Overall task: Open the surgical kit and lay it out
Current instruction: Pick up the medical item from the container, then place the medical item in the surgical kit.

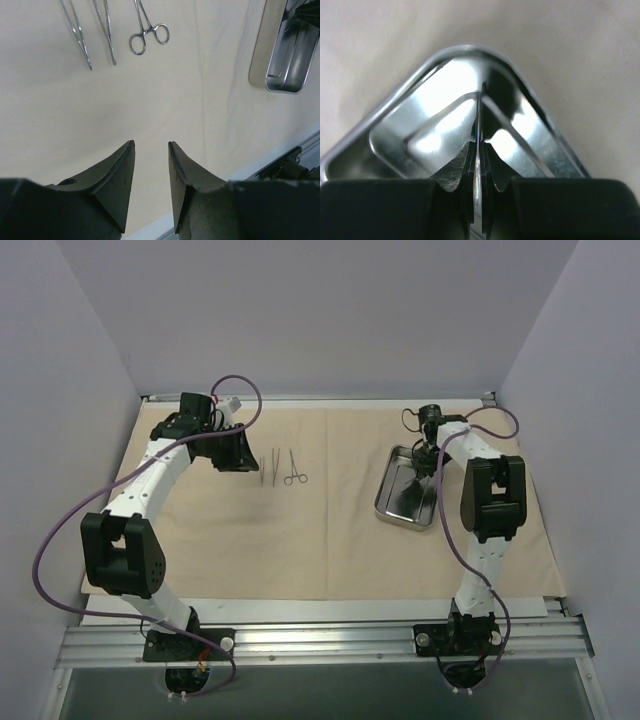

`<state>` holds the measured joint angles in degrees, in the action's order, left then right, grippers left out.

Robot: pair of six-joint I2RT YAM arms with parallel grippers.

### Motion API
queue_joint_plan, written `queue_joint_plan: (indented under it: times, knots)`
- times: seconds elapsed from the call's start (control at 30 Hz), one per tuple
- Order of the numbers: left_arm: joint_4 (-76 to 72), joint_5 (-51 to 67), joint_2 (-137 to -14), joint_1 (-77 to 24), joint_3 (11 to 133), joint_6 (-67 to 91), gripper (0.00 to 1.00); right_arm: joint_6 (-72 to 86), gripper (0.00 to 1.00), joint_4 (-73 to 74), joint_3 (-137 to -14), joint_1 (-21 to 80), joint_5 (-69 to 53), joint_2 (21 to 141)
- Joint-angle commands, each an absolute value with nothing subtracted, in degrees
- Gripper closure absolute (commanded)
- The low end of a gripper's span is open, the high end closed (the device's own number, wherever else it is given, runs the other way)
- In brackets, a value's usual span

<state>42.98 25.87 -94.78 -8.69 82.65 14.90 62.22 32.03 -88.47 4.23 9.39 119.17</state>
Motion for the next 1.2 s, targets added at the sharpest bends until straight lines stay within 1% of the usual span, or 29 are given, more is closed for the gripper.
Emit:
queue_joint_plan:
  times: [0.0,0.17,0.27,0.3,0.47,0.53,0.67,0.77,0.8,0.83,0.9,0.93,1.07,1.17]
  knots:
    - [41.49,27.77,-91.67,-10.81,84.99,15.55,0.58,54.68,1.0,34.98,-88.41,6.85,7.83,110.67]
    - [39.73,27.16,-90.79,-15.98,87.26,17.23,0.56,43.08,1.0,35.59,-91.57,11.5,3.09,107.41]
    - [39.55,24.53,-90.97,-21.69,89.11,17.4,0.56,39.39,1.0,36.39,-94.65,15.72,1.15,105.91]
    - [39.2,24.0,-91.23,-24.23,89.82,17.75,0.55,39.11,1.0,36.21,-94.83,16.69,0.01,104.69]
    - [36.3,24.25,-92.11,-28.47,90.79,22.58,0.54,42.09,1.0,33.06,-93.7,21.17,-6.67,100.64]
    - [34.99,24.87,-92.81,-28.83,90.97,24.77,0.54,42.27,1.0,27.72,-92.12,22.14,-10.61,98.53]
    - [32.61,28.74,-93.95,-27.95,90.53,29.09,0.54,39.21,1.0,18.21,-87.82,23.64,-22.55,95.11]
    - [32.08,29.62,-92.73,-27.08,89.83,29.88,0.53,38.85,1.0,10.32,-81.23,23.03,-27.41,91.06]
    - [31.56,30.49,-91.94,-26.72,89.3,30.06,0.53,38.5,1.0,8.37,-78.95,23.03,-31.25,89.75]
    - [30.07,33.37,-91.67,-26.28,88.77,30.75,0.52,38.32,1.0,4.09,-77.88,23.03,-33.81,89.3]
    - [27.87,37.07,-91.41,-25.06,86.84,32.07,0.52,38.84,1.0,0.63,-74.9,23.11,-38.3,87.73]
    - [24.47,41.35,-91.23,-24.61,86.05,34.08,0.52,39.28,1.0,-4.34,-73.66,23.12,-39.63,87.19]
    - [12.85,48.58,-89.74,-23.91,81.04,39.98,0.51,40.95,1.0,-9.57,-71.19,23.03,-43.32,85.52]
    - [6.87,50.09,-88.6,-23.99,78.14,43.06,0.5,42.97,1.0,-14.14,-70.23,22.85,-46.31,85.34]
